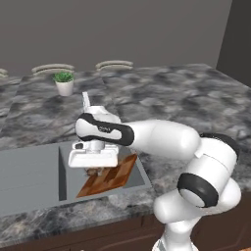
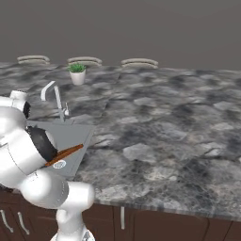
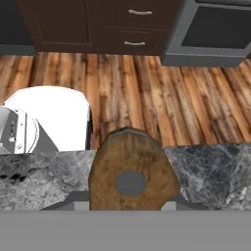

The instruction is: Move the cutting board and knife to the sink. Then move spray from the cabinet to the counter.

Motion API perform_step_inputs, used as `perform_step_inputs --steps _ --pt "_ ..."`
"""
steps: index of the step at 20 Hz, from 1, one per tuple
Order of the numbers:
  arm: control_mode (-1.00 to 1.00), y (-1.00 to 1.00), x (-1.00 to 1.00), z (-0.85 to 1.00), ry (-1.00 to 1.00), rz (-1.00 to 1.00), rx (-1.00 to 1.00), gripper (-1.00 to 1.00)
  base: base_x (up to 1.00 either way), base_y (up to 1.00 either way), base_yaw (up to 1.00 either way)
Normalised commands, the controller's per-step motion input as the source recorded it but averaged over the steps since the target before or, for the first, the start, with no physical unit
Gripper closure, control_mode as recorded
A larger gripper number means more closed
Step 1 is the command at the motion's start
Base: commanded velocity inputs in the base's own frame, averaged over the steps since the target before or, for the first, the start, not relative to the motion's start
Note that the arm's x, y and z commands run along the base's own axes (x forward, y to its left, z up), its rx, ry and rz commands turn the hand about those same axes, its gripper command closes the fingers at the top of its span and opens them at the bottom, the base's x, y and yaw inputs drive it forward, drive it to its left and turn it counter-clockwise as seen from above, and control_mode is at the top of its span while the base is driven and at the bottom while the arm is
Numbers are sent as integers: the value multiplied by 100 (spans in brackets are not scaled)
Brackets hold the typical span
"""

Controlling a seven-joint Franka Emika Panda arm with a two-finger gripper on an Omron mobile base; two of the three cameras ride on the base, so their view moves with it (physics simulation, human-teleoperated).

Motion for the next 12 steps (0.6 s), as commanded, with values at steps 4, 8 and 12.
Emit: perform_step_inputs --steps 4,8,12 --pt "-100 24 96 -42 -16 0 -2 100 0 0 0" --pt "-100 24 92 -38 -17 0 -3 100 0 0 0" --pt "-100 7 4 -10 -1 0 -1 100 0 0 0"
